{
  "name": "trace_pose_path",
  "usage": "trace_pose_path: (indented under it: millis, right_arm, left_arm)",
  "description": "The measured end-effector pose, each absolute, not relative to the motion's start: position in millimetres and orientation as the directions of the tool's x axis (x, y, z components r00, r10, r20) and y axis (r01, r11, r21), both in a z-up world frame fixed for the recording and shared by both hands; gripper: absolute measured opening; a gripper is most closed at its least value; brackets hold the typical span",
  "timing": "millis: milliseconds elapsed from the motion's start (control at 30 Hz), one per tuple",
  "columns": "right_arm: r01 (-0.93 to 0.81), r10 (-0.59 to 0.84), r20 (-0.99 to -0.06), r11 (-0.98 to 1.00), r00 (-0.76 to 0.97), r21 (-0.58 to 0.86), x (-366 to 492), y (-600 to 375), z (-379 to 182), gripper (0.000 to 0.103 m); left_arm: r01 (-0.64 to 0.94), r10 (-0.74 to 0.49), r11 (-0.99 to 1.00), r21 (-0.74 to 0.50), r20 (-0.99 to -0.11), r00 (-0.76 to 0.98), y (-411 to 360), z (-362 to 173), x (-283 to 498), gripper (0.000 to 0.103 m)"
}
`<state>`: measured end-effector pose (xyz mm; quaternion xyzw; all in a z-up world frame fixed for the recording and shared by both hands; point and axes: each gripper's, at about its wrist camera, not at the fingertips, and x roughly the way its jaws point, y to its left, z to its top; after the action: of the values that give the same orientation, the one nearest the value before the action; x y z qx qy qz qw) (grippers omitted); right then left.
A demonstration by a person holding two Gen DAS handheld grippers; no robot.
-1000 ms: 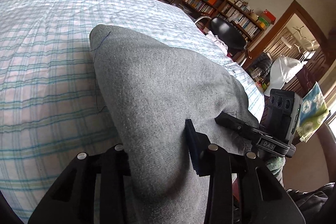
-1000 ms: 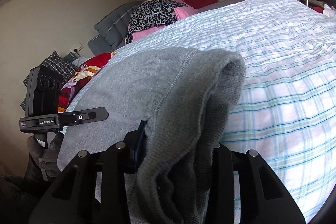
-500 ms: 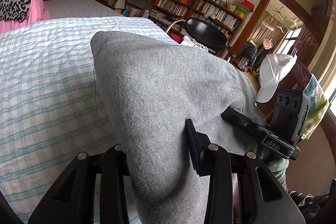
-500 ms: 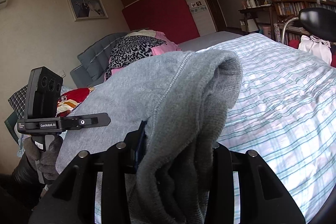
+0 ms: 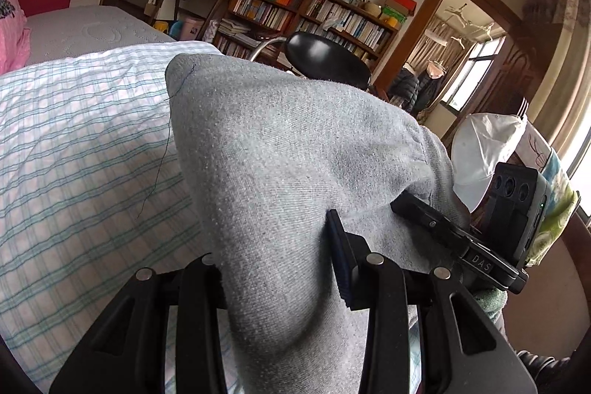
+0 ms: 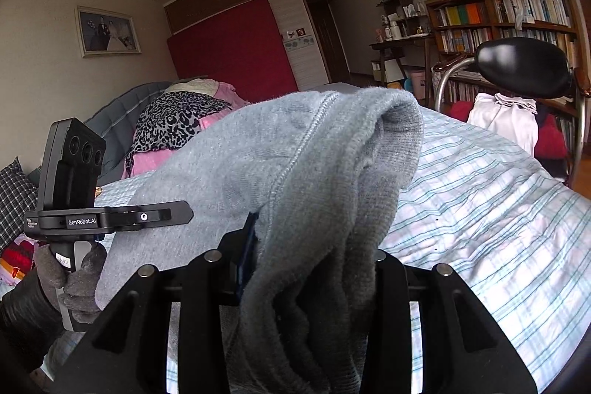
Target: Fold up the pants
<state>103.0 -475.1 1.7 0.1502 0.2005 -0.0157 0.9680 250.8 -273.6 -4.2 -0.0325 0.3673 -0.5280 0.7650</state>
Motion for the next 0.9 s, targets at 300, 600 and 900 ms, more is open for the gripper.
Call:
trace_pose_path:
  millis: [300, 600, 900]
  right_arm:
    - [0.166, 0.046, -0.537, 0.926, 0.842, 0.34, 146.1, -503.7, -38.7, 0.038]
    - [0.262, 0.077, -0.627, 0.864, 0.775, 0.43, 144.0, -505.6, -65.3, 0.051]
    - [0.325, -0.031, -0.607, 0.866, 0.794, 0.38, 115.7, -492.1, -59.6, 0.067]
  left_arm:
    - [0.726, -0.795, 0.463, -0.508, -0.6, 0.086, -293.6, -54.3, 287.8, 0.039]
    - [0.687, -0.751, 0.513, -0.515, -0.657, 0.069, -281.7, -79.0, 285.7, 0.06]
    - [0.688, -0.697, 0.599, -0.409, -0.69, 0.196, -262.0, -77.7, 260.5, 0.076]
